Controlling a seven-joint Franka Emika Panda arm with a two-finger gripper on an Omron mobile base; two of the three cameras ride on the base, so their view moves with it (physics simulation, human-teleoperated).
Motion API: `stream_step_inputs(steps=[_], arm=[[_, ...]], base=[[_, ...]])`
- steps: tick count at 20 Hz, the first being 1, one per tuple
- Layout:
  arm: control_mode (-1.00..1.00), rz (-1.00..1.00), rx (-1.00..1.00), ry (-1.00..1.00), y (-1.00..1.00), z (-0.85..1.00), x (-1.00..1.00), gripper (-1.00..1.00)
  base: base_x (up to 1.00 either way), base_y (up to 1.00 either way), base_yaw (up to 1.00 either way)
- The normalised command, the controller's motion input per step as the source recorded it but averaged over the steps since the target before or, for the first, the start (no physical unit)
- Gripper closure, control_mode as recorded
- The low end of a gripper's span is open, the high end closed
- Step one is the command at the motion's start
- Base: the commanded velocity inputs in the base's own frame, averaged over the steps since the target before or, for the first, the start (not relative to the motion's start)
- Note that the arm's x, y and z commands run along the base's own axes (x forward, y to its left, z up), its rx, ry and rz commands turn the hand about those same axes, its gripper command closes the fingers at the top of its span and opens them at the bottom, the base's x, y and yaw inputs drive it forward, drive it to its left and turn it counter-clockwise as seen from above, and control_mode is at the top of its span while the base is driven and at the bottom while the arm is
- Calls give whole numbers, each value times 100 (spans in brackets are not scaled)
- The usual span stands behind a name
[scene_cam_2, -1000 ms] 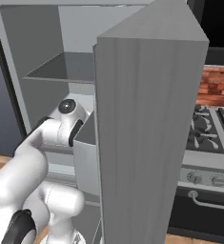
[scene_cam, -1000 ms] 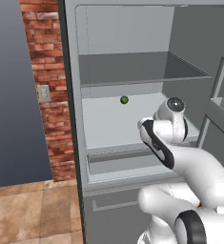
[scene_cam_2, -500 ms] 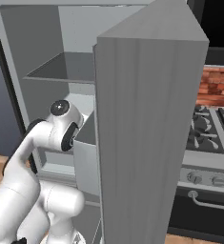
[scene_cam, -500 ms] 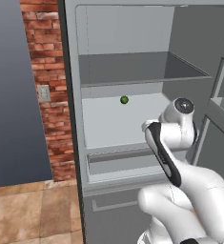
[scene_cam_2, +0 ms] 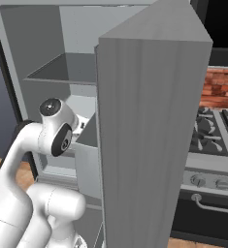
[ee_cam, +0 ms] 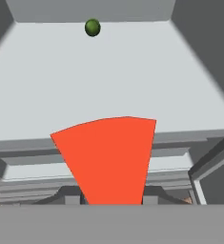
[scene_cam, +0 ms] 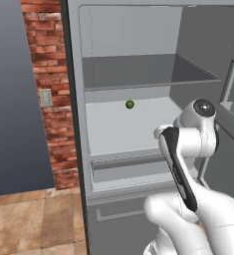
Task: Pick the cheese from the fridge and the cheese grater from the cabinet and place them next to the salad bowl.
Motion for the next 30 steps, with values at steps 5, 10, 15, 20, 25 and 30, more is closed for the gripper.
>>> stream_step_inputs(steps=[5, 10, 15, 20, 25, 30], arm=[[-100, 0, 0, 6, 1, 42, -55, 100], [-100, 0, 0, 5, 3, 46, -51, 100], [-100, 0, 0, 3, 7, 45, -46, 100], [-100, 0, 0, 0, 4, 31, -48, 100], [-100, 0, 0, -3, 9, 31, -49, 100], [-100, 0, -1, -8, 5, 31, -42, 100]], base=[[0, 0, 0], [0, 0, 0], [0, 0, 0], [0, 0, 0], [0, 0, 0], [0, 0, 0]])
